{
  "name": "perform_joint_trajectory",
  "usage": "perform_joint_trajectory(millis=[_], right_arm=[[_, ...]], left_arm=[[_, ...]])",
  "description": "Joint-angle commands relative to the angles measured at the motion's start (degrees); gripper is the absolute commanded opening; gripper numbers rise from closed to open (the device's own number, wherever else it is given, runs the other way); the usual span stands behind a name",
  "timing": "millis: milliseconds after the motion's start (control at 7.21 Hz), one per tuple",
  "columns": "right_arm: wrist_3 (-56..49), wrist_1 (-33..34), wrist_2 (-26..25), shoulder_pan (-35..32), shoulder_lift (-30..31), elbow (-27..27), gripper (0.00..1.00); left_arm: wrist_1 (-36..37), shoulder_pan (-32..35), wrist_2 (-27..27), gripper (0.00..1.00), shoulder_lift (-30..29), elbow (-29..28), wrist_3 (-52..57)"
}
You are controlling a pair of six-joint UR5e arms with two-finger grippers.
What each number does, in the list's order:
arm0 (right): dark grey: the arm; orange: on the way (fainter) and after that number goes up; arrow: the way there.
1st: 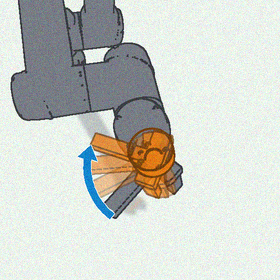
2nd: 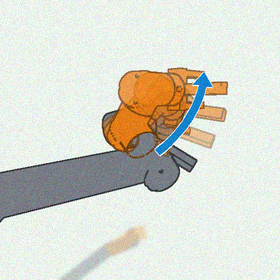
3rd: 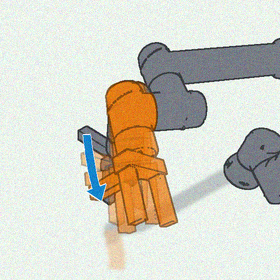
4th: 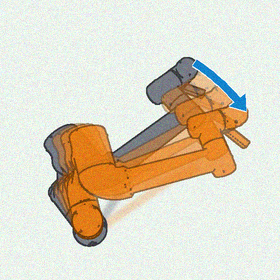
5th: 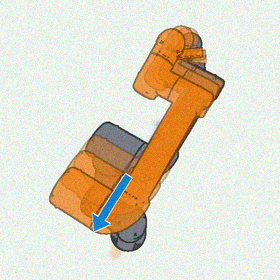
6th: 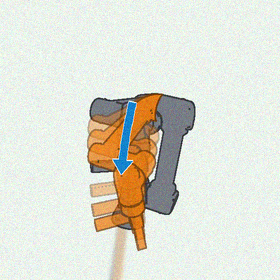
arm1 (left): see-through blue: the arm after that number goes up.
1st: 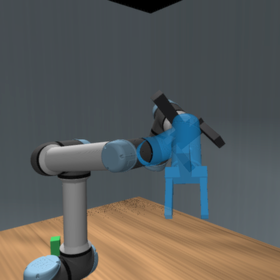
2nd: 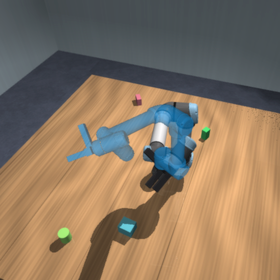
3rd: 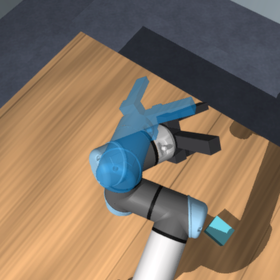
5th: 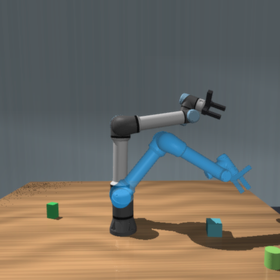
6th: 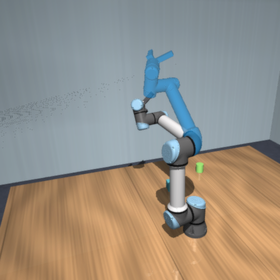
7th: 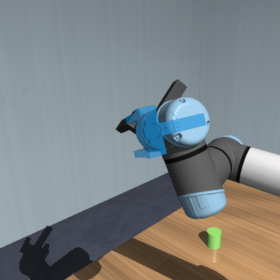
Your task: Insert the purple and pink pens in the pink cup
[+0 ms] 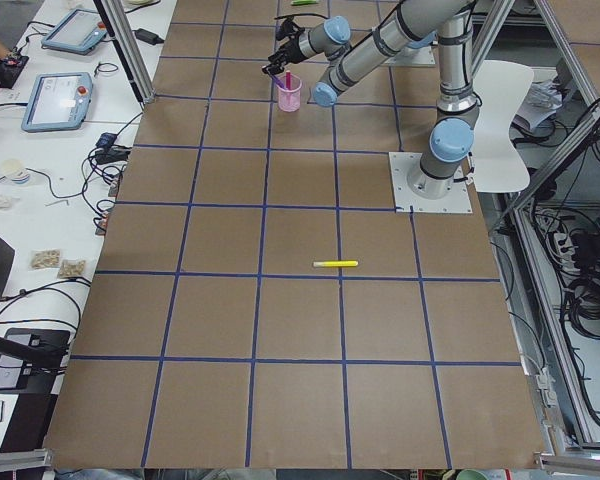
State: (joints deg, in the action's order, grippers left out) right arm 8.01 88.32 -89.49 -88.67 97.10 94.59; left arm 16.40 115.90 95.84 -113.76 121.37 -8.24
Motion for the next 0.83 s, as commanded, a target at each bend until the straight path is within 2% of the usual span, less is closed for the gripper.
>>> perform_joint_trajectory(millis=[0, 693], right_arm=[[-0.3, -0.3, 0.3, 0.2, -0.1, 0.2, 1.0], [0.1, -1.0, -0.2, 0.2, 0.2, 0.2, 1.0]], left_arm=[[0.0, 0.7, 1.4, 0.66, -0.4, 0.0, -0.5], [-0.1, 1.2, 1.5, 0.72, -0.5, 0.0, -4.3]])
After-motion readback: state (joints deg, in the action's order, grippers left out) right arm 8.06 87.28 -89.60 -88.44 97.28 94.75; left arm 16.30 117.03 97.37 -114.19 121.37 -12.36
